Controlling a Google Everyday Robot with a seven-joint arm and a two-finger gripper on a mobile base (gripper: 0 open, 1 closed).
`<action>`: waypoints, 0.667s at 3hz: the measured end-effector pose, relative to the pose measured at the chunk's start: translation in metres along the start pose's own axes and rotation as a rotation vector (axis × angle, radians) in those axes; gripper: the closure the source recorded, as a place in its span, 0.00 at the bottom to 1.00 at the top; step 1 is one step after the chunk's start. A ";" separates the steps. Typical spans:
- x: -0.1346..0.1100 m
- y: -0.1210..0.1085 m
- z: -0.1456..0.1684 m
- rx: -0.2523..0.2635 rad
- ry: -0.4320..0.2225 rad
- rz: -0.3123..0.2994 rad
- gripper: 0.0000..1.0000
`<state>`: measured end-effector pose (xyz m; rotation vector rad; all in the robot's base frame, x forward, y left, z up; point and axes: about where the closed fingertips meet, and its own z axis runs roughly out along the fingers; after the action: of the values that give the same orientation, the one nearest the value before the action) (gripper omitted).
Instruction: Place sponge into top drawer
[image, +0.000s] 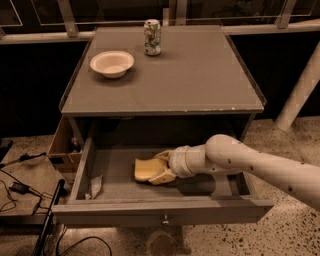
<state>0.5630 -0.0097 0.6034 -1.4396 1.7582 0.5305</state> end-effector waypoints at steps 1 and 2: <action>0.000 0.000 0.000 0.000 0.000 0.000 0.34; 0.000 0.000 0.000 0.000 0.000 0.000 0.11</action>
Offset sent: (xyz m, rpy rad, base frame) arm 0.0000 0.0000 0.0000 0.0000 0.0000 0.0001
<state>0.5630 -0.0096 0.6034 -1.4397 1.7581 0.5307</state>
